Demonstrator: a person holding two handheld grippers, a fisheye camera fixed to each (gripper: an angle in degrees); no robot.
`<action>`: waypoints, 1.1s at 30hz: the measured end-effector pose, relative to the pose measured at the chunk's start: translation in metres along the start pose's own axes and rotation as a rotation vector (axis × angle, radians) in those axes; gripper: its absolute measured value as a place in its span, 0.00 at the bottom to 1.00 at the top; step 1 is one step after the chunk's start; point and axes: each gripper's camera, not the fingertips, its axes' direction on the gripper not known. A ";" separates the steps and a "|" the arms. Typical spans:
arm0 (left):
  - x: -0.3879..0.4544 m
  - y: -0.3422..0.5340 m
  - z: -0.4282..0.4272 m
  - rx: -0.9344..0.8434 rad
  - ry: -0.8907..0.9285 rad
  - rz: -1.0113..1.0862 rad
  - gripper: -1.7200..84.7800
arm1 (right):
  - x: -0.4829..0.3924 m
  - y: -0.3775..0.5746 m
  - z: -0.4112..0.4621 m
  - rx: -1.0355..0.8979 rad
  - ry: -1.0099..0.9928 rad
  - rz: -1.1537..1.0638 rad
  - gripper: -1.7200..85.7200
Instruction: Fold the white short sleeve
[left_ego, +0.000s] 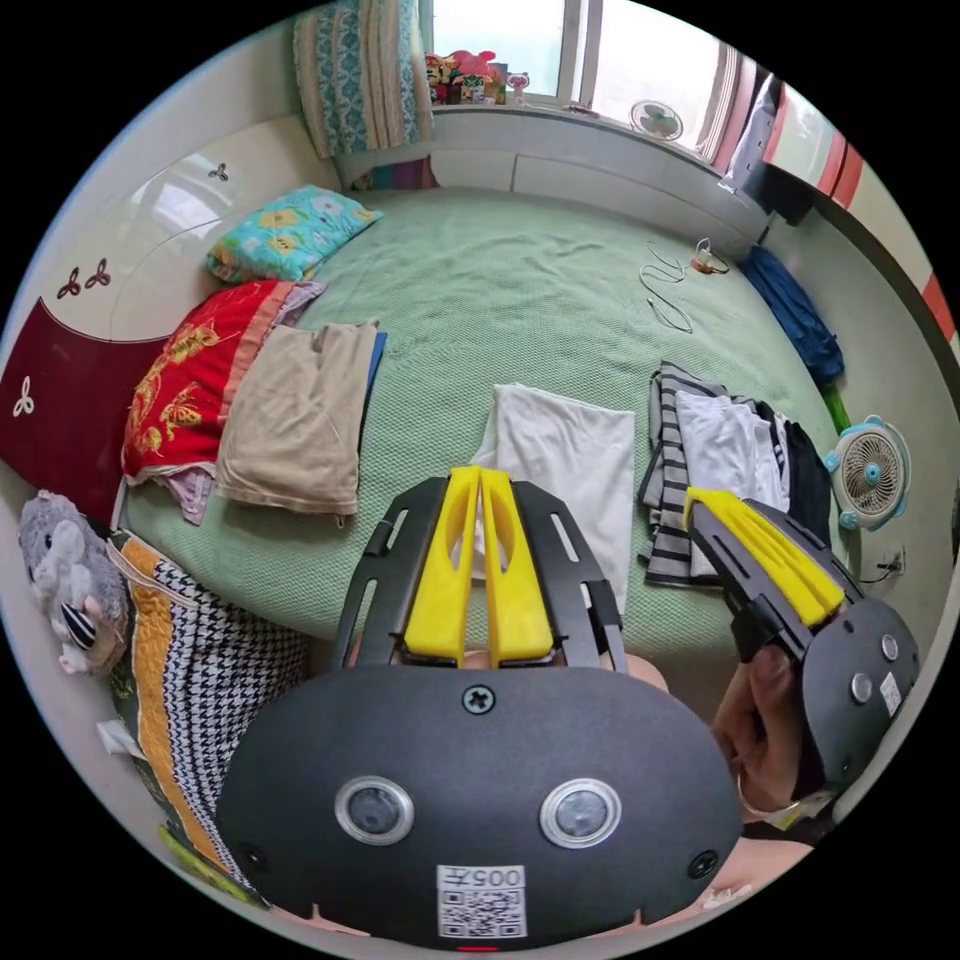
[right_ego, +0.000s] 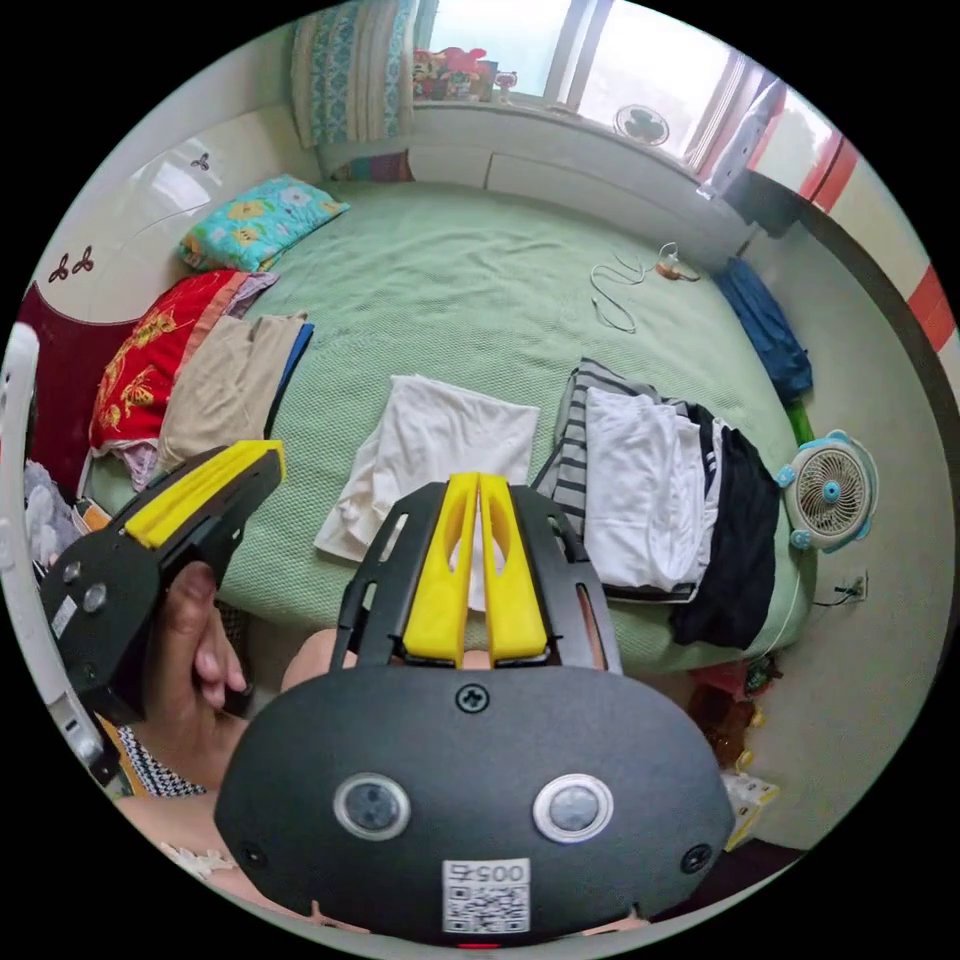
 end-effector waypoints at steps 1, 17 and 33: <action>0.000 0.002 -0.003 -0.004 -0.001 -0.011 0.01 | -0.002 0.003 0.000 -0.004 -0.010 -0.016 0.01; 0.022 0.010 -0.034 -0.004 -0.217 0.059 0.02 | 0.013 0.024 0.011 -0.060 -0.048 0.084 0.02; -0.085 0.001 0.033 0.069 -0.038 -0.107 0.02 | -0.003 0.026 0.038 -0.088 -0.094 0.058 0.11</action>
